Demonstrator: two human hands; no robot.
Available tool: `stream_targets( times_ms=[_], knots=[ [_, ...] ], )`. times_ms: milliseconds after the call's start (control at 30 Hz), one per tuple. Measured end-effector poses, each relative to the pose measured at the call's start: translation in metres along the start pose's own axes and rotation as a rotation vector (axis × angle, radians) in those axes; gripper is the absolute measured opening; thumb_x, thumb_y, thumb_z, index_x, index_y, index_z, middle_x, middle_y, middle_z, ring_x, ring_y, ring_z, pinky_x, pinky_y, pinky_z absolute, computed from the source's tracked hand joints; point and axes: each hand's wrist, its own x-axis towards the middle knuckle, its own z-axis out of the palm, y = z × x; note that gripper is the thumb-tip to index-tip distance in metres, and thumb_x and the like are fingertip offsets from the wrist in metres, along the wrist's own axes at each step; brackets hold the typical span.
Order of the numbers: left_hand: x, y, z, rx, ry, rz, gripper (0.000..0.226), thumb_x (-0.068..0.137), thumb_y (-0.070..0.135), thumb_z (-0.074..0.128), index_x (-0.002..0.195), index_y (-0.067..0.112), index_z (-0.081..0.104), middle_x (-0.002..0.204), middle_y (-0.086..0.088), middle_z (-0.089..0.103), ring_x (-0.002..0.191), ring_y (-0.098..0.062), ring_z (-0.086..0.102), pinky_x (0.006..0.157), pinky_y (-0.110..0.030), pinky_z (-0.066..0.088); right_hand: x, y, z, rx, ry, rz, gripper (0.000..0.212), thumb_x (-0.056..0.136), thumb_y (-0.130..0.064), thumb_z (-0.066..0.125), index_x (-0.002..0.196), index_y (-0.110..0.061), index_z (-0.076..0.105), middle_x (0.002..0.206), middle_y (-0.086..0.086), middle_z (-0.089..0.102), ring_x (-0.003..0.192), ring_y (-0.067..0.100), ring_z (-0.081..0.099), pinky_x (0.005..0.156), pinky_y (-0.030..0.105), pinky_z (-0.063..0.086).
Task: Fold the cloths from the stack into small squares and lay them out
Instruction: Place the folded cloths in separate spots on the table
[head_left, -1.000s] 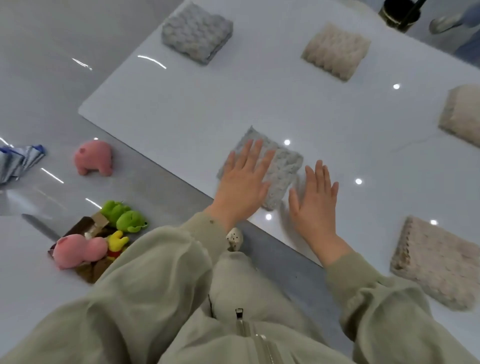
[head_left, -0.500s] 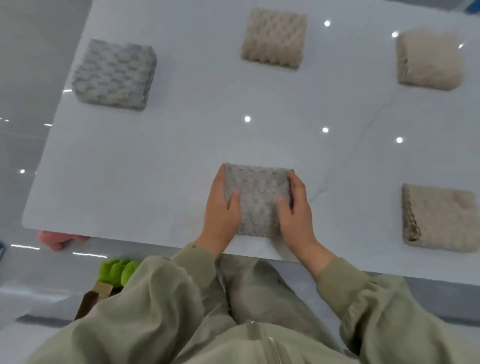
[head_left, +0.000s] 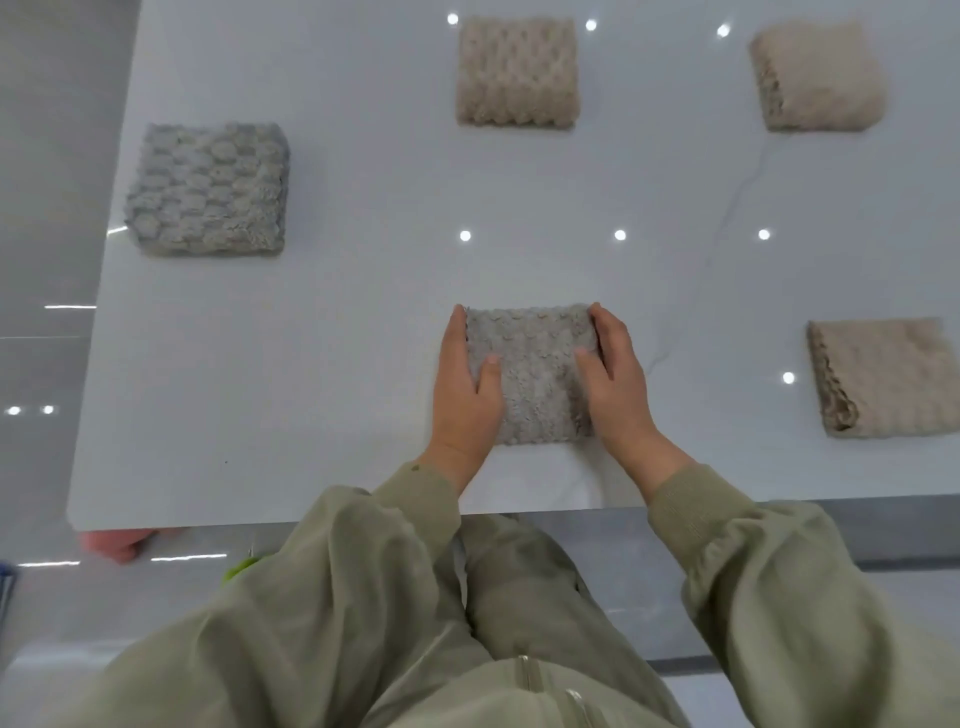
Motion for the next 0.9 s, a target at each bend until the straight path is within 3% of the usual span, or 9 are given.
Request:
stream_targets(
  times_ms=[133, 233, 400, 600, 767, 900],
  knots=[
    [-0.006, 0.000, 0.001, -0.019, -0.045, 0.005, 0.063, 0.091, 0.029, 0.037, 0.148, 0.011, 0.016, 0.147, 0.009, 0.025, 0.135, 0.002, 0.020, 0.109, -0.006, 0.015, -0.008, 0.005, 0.002, 0.036, 0.033, 0.035, 0.058, 0.087, -0.032, 0.042, 0.143, -0.016, 0.034, 0.138, -0.010, 0.041, 0.127, 0.003, 0.040, 0.107, 0.022, 0.032],
    [-0.008, -0.003, 0.004, -0.016, -0.065, 0.003, 0.064, 0.091, 0.031, 0.036, 0.149, 0.012, 0.016, 0.152, 0.002, 0.024, 0.138, -0.004, 0.021, 0.113, -0.016, 0.017, -0.016, 0.005, 0.008, 0.048, 0.026, 0.036, 0.058, 0.087, -0.030, 0.042, 0.143, -0.018, 0.034, 0.141, -0.006, 0.042, 0.128, 0.008, 0.041, 0.108, 0.028, 0.035],
    [-0.007, -0.004, -0.002, -0.060, -0.030, -0.047, 0.056, 0.098, 0.017, 0.040, 0.148, 0.010, 0.016, 0.144, 0.010, 0.025, 0.136, -0.001, 0.021, 0.102, 0.002, 0.017, -0.016, 0.006, -0.001, 0.040, 0.061, 0.055, 0.059, 0.086, -0.033, 0.042, 0.142, -0.016, 0.035, 0.137, -0.010, 0.042, 0.125, 0.004, 0.041, 0.109, 0.028, 0.033],
    [-0.016, -0.010, 0.003, -0.028, 0.008, 0.021, 0.062, 0.092, 0.032, 0.035, 0.148, 0.013, 0.017, 0.143, 0.015, 0.024, 0.136, 0.002, 0.022, 0.111, -0.013, 0.018, -0.016, 0.006, -0.001, -0.036, 0.026, 0.016, 0.065, 0.086, -0.034, 0.040, 0.147, -0.015, 0.027, 0.149, -0.003, 0.034, 0.135, 0.007, 0.033, 0.109, 0.022, 0.028],
    [-0.025, -0.021, 0.010, -0.057, 0.315, -0.006, 0.055, 0.093, 0.030, 0.034, 0.145, 0.016, 0.027, 0.144, 0.012, 0.032, 0.136, -0.001, 0.028, 0.113, -0.022, 0.023, 0.010, 0.015, -0.030, -0.098, -0.044, -0.071, 0.060, 0.087, -0.033, 0.039, 0.144, -0.016, 0.032, 0.149, -0.004, 0.034, 0.135, 0.005, 0.030, 0.113, 0.024, 0.024],
    [-0.042, -0.016, 0.036, -0.060, 0.665, -0.045, 0.052, 0.094, 0.020, 0.034, 0.144, 0.008, 0.027, 0.142, 0.007, 0.028, 0.136, -0.007, 0.024, 0.111, -0.011, 0.016, 0.049, 0.012, -0.050, -0.141, -0.279, -0.152, 0.056, 0.086, -0.031, 0.040, 0.140, -0.019, 0.039, 0.144, -0.006, 0.040, 0.130, 0.002, 0.035, 0.107, 0.016, 0.026]
  ],
)
